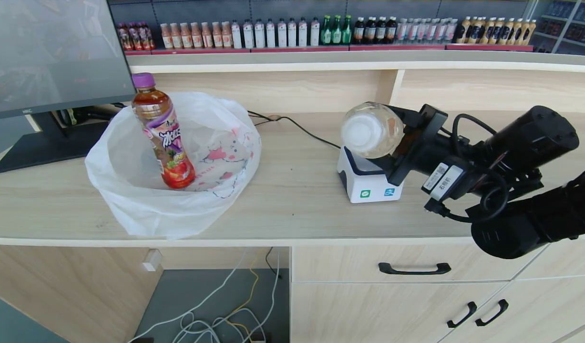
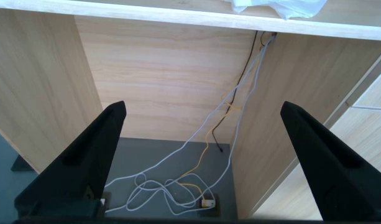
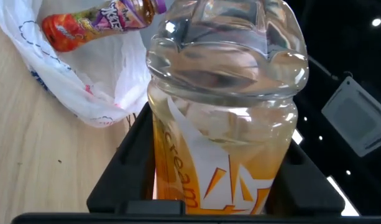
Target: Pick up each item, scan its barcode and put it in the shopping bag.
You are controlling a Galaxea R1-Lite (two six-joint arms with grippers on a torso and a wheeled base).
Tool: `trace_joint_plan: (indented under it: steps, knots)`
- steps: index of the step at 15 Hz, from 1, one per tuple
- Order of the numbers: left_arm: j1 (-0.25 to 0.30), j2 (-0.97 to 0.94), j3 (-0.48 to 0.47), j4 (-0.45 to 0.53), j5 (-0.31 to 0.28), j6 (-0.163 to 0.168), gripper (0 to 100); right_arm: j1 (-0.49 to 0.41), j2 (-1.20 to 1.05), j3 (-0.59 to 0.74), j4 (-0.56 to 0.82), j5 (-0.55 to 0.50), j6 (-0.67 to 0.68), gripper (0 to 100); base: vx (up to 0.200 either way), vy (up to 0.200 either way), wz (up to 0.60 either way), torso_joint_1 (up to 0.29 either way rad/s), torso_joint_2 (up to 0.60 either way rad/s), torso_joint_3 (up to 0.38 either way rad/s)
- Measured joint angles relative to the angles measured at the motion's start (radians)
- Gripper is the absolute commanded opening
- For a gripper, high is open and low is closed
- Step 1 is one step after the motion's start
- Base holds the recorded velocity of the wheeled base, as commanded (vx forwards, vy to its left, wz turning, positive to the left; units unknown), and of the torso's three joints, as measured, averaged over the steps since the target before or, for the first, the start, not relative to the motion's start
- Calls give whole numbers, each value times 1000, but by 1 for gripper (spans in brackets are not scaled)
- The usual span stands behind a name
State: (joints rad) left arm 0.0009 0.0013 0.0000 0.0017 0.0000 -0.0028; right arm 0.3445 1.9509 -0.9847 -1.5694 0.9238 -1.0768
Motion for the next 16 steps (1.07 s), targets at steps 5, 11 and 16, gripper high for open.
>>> trace_joint_plan:
  steps: [5, 11, 16]
  knots:
    - [0, 0, 0, 0, 0, 0, 100, -2, 8, 14, 0, 7, -18, 0, 0, 0, 0, 0, 0, 0]
    - [0, 0, 0, 0, 0, 0, 100, -1, 26, 15, 0, 7, -19, 0, 0, 0, 0, 0, 0, 0]
    - [0, 0, 0, 0, 0, 0, 100, -1, 34, 14, 0, 8, -19, 0, 0, 0, 0, 0, 0, 0]
